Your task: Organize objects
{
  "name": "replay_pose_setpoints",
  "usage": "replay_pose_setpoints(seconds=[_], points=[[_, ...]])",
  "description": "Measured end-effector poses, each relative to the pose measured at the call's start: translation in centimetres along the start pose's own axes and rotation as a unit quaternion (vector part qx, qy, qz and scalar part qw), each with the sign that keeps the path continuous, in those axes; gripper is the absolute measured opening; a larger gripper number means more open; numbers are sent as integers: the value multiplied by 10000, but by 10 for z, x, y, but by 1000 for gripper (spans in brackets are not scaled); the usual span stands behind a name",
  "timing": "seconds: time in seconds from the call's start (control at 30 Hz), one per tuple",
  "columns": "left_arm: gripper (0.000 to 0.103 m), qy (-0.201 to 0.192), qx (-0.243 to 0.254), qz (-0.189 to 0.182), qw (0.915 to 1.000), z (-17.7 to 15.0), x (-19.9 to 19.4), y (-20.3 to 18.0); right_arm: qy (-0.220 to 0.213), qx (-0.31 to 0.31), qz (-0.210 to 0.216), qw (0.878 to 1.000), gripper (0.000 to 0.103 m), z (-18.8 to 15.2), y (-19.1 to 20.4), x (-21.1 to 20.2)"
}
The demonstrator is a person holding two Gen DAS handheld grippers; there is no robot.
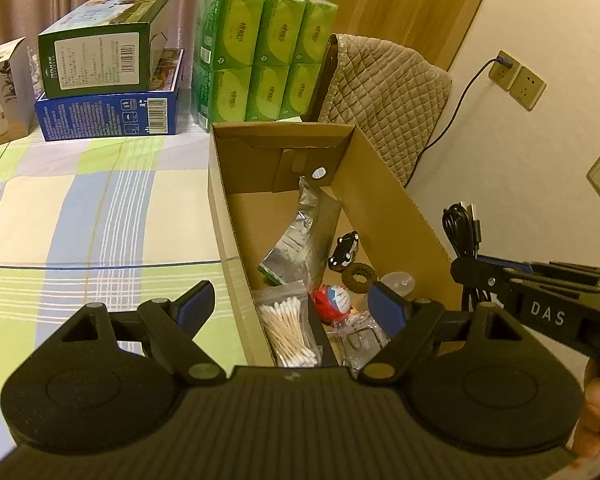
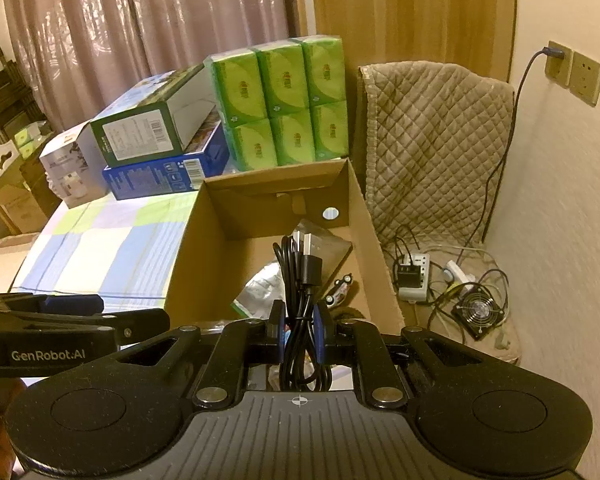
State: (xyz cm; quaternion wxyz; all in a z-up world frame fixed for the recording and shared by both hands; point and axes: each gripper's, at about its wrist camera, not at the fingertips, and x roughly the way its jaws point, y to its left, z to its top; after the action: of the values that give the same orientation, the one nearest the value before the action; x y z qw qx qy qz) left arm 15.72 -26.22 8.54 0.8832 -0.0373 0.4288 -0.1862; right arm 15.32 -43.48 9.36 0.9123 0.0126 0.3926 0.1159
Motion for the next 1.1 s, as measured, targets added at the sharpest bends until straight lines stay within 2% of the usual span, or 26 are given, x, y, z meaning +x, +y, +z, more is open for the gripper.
replay_pose_setpoints(seconds=[0.2,0.33,0.37,0.4,0.47,0.53,0.83,0.9,1.1], points=[[81,4,-21,2,10000,-2,0,1,40,52,81,9999,10,2,1,3],[81,5,-19,21,10000,-2,1,1,22,209,346,9992,11,7,0,5],[81,14,-20,23,10000,-2,1,1,-49,258,449,9986,19,8,-2,4],[81,22,-20,23,10000,-3,2,2,-177,350,477,9981,43,9,-3,2],[81,41,-17,48,10000,-3,3,4,-479,454,434,9969,75,9,-6,-5],[85,53,-31,73,10000,-5,3,7,-624,527,466,9956,75,10,-9,-10],[98,-32,-92,224,9997,-19,-9,20,-596,627,310,9958,75,0,-14,-29],[102,-55,-65,270,9996,-23,-14,20,-536,604,303,9963,75,-6,-12,-34],[102,-210,47,427,9989,-39,-37,19,-143,397,345,9985,75,-31,0,-44]])
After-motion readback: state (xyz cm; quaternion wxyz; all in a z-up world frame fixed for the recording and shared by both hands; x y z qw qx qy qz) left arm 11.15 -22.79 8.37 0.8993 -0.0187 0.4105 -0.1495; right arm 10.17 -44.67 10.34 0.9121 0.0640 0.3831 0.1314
